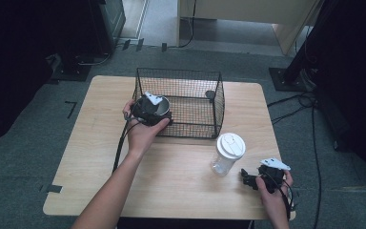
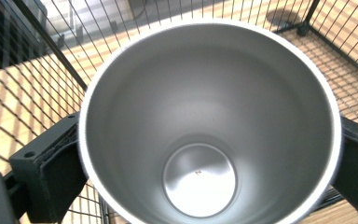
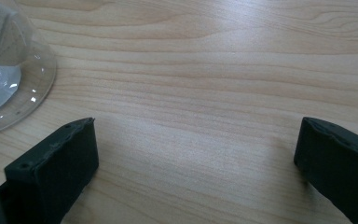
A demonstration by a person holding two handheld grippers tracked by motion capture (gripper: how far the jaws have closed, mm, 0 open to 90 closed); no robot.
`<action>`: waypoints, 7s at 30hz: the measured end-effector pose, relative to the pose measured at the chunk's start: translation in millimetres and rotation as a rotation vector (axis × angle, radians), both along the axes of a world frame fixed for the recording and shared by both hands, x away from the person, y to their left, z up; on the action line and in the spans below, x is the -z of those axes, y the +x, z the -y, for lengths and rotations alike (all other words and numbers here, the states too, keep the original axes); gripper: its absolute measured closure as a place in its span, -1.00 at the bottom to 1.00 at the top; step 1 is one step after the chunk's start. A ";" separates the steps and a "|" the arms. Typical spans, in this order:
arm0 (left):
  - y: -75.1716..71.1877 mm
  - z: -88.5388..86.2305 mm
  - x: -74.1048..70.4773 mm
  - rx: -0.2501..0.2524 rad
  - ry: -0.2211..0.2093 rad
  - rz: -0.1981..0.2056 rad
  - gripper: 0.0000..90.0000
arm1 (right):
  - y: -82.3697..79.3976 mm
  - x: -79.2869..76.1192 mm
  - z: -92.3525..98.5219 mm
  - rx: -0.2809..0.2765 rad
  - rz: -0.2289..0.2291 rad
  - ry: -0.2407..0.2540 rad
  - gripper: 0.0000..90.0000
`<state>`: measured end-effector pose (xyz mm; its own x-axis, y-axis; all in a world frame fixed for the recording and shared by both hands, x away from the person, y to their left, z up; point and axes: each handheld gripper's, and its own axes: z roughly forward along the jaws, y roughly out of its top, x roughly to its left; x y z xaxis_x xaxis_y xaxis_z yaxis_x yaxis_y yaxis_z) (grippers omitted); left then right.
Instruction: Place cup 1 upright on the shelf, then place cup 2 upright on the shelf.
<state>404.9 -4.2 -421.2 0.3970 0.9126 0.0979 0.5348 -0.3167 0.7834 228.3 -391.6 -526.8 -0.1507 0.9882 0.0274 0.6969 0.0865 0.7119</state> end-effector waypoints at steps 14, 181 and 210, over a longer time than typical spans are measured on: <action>-30.9 -13.2 -26.5 0.089 -0.087 0.162 -1.00 | 0.0 0.0 0.0 0.000 0.000 0.000 -1.00; -141.7 -203.6 98.1 -0.075 -0.023 -0.172 -1.00 | 5.2 -86.1 -81.0 -0.268 0.245 0.219 -0.89; -141.7 -203.5 98.1 -0.074 -0.023 -0.172 -1.00 | 11.9 -77.9 -88.9 -0.228 0.278 0.173 -0.69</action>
